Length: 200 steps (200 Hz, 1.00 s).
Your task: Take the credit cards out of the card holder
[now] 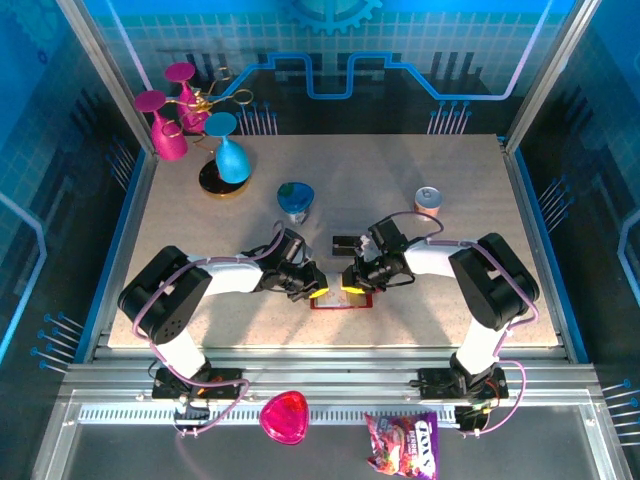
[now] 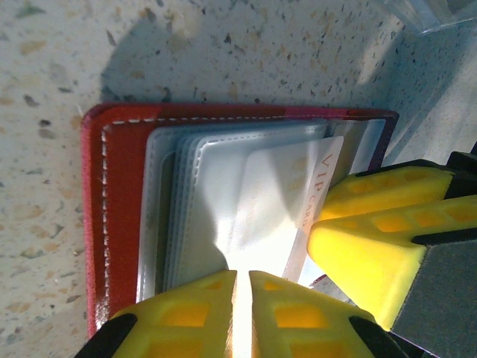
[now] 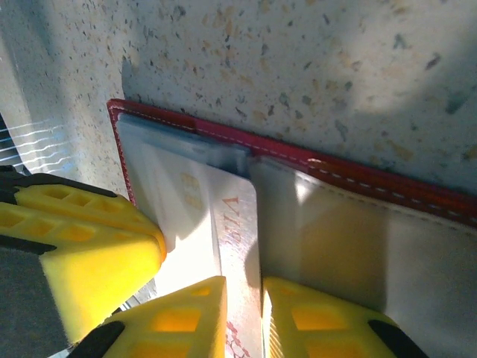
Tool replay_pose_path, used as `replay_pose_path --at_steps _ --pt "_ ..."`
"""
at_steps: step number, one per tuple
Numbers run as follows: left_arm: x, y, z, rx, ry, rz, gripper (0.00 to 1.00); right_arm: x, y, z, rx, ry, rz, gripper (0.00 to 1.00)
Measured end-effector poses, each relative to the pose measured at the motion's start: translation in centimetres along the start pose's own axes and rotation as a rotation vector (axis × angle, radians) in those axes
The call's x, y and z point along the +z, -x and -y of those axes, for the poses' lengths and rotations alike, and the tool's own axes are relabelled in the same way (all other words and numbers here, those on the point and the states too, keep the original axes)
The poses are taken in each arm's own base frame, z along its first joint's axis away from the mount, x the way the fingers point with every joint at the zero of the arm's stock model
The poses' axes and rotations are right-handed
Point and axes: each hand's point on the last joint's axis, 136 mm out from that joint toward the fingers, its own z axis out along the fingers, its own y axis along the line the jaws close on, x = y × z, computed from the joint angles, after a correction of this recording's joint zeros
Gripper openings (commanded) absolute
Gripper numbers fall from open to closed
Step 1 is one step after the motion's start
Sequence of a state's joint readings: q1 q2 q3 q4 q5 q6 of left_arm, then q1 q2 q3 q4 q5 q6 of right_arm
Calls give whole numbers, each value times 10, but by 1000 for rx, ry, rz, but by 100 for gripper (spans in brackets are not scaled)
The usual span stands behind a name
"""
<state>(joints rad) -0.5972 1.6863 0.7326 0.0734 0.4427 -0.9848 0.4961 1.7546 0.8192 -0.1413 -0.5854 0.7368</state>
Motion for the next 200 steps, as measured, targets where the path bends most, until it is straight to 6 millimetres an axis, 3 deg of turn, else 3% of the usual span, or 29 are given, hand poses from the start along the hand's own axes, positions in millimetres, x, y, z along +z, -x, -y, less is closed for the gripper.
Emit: replay_pose_path --at_steps 200 --pt "0 0 0 0 0 0 12 -10 2 1 3 18 23 6"
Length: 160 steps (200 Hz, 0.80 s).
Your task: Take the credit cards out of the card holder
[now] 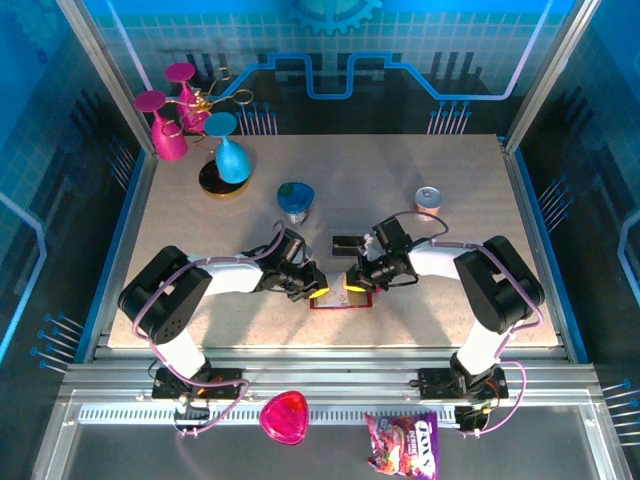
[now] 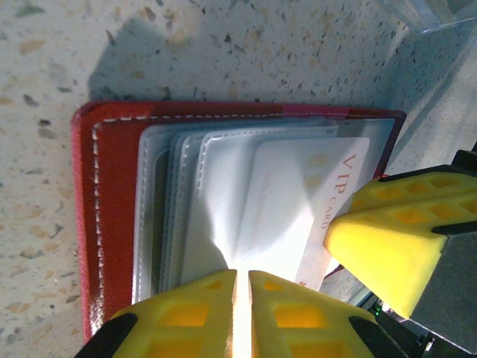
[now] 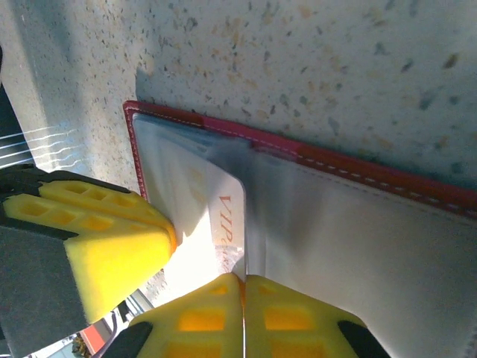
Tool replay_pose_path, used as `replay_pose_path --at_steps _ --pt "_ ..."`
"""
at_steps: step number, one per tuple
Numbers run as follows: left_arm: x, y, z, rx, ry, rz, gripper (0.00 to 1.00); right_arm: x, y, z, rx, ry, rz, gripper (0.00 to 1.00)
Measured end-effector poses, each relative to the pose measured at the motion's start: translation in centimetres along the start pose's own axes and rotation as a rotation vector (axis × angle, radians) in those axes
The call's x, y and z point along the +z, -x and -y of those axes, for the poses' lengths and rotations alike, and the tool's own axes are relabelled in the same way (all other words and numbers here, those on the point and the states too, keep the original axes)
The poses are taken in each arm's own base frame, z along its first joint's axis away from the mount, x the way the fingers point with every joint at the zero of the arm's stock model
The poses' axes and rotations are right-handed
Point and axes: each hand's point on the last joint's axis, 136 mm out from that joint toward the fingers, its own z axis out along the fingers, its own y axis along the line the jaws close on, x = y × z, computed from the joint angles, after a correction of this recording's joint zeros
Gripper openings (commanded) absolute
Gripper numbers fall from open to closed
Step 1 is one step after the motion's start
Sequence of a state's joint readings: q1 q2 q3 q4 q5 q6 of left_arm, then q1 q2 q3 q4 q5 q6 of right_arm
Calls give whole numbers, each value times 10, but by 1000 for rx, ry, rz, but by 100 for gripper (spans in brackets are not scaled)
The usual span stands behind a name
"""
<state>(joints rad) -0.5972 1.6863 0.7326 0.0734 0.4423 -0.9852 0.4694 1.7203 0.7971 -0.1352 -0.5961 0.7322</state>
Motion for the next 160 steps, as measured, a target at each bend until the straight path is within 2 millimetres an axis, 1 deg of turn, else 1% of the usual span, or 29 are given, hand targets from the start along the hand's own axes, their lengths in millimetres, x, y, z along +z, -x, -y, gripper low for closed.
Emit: replay_pose_path --at_steps 30,97,160 --pt "0 0 0 0 0 0 12 -8 3 3 0 -2 14 6" --pt "0 0 0 0 0 0 12 -25 -1 18 -12 -65 18 5" --pt "0 0 0 0 0 0 13 -36 -1 17 -49 -120 16 5"
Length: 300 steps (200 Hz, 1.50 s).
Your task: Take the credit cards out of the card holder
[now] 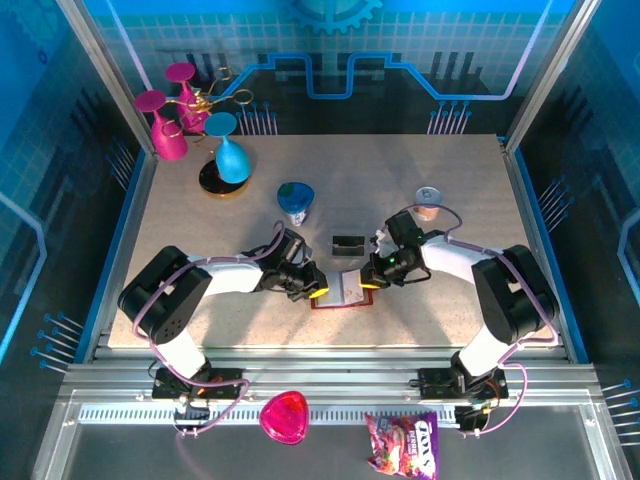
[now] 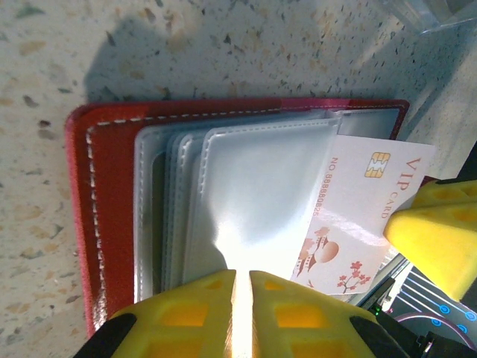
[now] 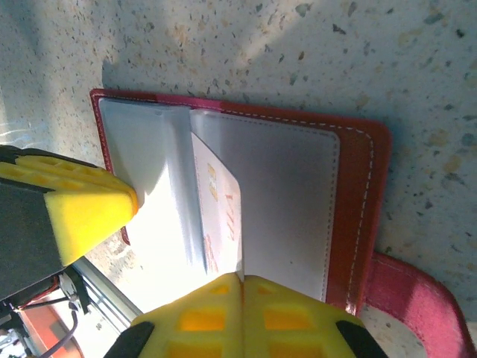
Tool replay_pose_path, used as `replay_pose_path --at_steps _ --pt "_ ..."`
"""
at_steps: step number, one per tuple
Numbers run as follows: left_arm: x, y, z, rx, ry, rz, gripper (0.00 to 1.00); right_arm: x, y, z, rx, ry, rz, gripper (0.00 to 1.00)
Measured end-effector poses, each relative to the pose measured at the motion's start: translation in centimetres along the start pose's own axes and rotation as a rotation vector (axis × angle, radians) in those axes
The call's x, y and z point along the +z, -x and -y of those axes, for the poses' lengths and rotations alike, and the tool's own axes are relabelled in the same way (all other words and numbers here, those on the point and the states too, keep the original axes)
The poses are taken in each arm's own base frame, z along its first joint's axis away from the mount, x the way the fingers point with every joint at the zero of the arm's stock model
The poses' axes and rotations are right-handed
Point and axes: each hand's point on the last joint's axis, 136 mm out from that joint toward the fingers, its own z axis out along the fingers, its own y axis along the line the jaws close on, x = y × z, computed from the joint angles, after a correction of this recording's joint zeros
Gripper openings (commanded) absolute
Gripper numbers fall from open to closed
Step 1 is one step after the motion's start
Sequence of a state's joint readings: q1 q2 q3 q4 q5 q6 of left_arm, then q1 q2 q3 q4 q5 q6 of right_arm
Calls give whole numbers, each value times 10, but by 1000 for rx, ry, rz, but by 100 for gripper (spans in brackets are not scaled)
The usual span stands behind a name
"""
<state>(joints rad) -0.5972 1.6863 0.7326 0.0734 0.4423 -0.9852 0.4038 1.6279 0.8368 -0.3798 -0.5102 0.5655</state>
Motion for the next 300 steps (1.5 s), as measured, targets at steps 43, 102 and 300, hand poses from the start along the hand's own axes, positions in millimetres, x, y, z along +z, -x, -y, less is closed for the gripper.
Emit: replay_pose_path --at_steps 43,102,300 --pt "0 0 0 0 0 0 13 -1 1 0 -2 -11 0 5" --pt "0 0 0 0 0 0 13 1 0 -7 5 6 2 11" --pt "-13 -2 8 23 -10 11 18 -30 19 -30 -130 -64 55 4"
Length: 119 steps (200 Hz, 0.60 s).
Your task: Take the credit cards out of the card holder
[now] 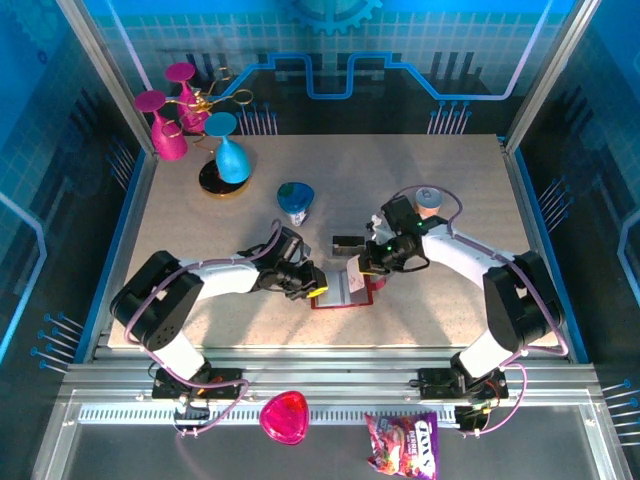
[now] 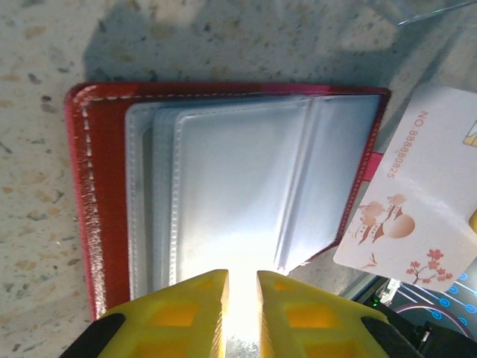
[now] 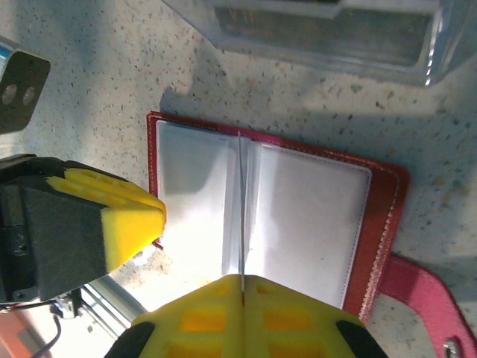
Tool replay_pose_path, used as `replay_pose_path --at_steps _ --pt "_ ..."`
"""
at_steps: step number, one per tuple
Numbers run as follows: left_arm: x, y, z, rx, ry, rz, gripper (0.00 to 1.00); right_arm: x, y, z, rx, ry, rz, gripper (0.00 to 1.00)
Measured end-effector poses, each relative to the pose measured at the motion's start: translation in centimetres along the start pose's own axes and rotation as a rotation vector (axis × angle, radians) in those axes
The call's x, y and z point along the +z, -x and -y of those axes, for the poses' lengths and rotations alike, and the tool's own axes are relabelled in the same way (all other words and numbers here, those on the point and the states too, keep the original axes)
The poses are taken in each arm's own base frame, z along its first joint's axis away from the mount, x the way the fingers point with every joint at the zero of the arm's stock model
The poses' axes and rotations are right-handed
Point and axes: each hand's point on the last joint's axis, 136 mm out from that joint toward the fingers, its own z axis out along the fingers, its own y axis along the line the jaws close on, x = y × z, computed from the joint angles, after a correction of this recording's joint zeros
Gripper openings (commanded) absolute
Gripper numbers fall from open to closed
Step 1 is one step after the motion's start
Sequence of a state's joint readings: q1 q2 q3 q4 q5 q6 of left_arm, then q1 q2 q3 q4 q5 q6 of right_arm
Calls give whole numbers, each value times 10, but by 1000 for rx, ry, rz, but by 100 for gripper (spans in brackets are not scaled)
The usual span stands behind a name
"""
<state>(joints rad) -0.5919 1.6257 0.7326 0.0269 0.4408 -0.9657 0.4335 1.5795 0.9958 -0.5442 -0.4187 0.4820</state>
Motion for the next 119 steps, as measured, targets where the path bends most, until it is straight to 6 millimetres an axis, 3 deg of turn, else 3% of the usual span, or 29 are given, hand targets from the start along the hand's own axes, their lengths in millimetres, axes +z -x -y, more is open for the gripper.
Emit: replay_pose_path --at_steps 66,119 --pt "-25 11 17 27 -56 83 21 -35 30 -29 -376 -28 35 1" --pt "-34 13 5 9 -48 113 21 -53 52 -40 -740 -87 15 0"
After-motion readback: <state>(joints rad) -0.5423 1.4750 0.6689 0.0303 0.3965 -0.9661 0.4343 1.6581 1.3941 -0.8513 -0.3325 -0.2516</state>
